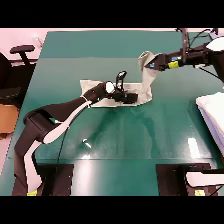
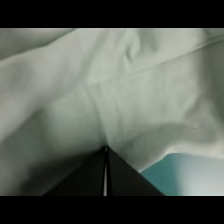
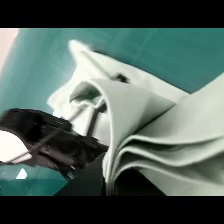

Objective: Fold the shirts.

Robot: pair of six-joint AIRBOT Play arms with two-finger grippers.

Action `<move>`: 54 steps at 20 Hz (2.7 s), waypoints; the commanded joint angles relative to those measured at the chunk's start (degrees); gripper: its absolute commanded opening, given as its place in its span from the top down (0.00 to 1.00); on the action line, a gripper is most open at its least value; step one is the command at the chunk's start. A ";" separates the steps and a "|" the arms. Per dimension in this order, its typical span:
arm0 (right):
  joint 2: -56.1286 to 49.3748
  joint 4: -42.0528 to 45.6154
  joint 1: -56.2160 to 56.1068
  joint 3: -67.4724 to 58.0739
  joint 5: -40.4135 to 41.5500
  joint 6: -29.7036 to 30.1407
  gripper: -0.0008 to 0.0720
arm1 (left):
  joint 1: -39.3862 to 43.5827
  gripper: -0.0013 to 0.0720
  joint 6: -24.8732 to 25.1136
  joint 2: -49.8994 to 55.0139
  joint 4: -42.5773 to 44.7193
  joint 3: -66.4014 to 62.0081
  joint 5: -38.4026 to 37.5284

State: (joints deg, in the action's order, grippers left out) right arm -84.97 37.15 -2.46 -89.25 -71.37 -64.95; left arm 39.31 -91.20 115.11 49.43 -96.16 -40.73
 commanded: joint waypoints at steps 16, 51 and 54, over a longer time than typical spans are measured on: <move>1.16 0.33 -13.20 -0.04 12.66 -5.53 0.97 | 3.02 0.04 7.45 3.08 -3.45 -8.48 -10.88; -17.84 0.39 -27.21 -11.34 19.21 -7.06 0.97 | -38.53 0.94 12.63 -24.87 12.52 -10.93 -28.72; -22.16 0.33 -29.35 -11.43 23.76 -8.76 0.96 | -38.53 0.94 13.88 -24.94 12.50 -10.91 -30.53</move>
State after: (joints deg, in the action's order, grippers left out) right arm -102.39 37.85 -28.58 -100.68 -53.32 -71.66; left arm 1.80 -78.19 91.00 62.00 -107.07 -69.25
